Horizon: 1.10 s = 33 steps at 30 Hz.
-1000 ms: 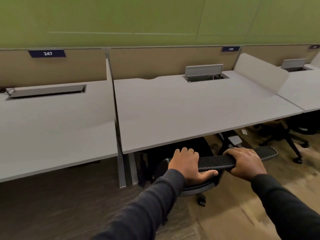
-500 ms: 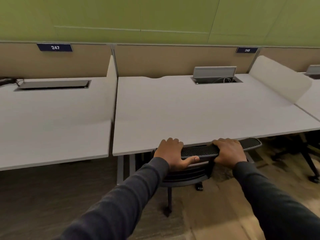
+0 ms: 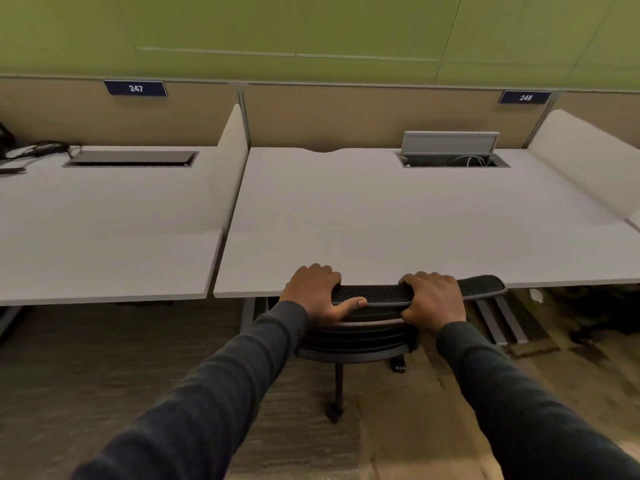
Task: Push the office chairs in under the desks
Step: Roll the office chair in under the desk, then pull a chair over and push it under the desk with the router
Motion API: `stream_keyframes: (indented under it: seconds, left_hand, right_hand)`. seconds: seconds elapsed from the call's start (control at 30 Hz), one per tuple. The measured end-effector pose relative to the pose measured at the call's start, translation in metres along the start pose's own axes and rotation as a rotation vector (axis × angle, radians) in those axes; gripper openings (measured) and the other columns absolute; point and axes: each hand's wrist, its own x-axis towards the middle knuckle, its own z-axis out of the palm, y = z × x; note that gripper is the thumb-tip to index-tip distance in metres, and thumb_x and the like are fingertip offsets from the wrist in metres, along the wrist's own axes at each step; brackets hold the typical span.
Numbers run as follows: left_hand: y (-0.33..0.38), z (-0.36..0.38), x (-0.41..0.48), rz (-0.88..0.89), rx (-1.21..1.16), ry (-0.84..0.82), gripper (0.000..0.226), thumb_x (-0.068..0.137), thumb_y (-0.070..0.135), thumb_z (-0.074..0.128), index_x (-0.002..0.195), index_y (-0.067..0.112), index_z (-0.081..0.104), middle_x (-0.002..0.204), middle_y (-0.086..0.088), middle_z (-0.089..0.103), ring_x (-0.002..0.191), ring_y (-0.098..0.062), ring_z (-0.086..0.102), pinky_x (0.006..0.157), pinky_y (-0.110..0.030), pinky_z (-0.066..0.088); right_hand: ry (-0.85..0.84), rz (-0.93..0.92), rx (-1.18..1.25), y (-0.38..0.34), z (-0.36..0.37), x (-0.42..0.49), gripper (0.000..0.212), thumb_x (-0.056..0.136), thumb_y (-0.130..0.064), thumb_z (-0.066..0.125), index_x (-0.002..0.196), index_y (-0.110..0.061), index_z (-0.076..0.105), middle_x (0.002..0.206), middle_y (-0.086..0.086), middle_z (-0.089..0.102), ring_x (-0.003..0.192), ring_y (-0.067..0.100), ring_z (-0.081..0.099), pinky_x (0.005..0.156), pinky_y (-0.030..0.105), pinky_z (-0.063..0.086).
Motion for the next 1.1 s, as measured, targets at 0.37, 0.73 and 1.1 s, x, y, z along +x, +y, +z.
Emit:
stream_keyframes:
  seconds: [0.37,0.73,1.1]
  left_hand:
    - [-0.006,0.018,-0.057,-0.136,-0.046,0.128,0.086,0.084,0.082,0.029,0.143,0.021,0.043,0.144,-0.004,0.048,0.135,-0.027,0.038,0.113,-0.046,0.026]
    - [-0.068,0.026,-0.197,-0.258,-0.02,0.014,0.093,0.089,0.076,0.027,0.159,0.024,-0.006,0.167,-0.003,-0.013,0.153,-0.021,-0.015,0.122,-0.052,-0.008]
    - [-0.171,0.01,-0.376,-0.27,-0.01,-0.085,0.093,0.087,0.078,0.02,0.16,0.024,-0.002,0.167,-0.003,-0.011,0.153,-0.022,-0.014,0.119,-0.051,-0.015]
  right_hand:
    - [0.238,0.089,0.103,-0.037,0.021,-0.024,0.104,0.062,-0.035,0.086,0.151,-0.024,0.035,0.156,0.014,0.037,0.145,0.035,0.031,0.116,0.055,0.024]
    - [0.294,0.008,0.213,-0.182,0.072,-0.11,0.098,0.088,-0.056,0.061,0.163,-0.025,0.006,0.169,0.016,-0.012,0.155,0.04,-0.009,0.121,0.064,0.002]
    - [0.091,0.038,0.272,-0.359,0.099,-0.215,0.085,0.095,-0.058,0.05,0.162,-0.025,0.009,0.17,0.014,0.0,0.156,0.036,-0.003,0.123,0.061,0.001]
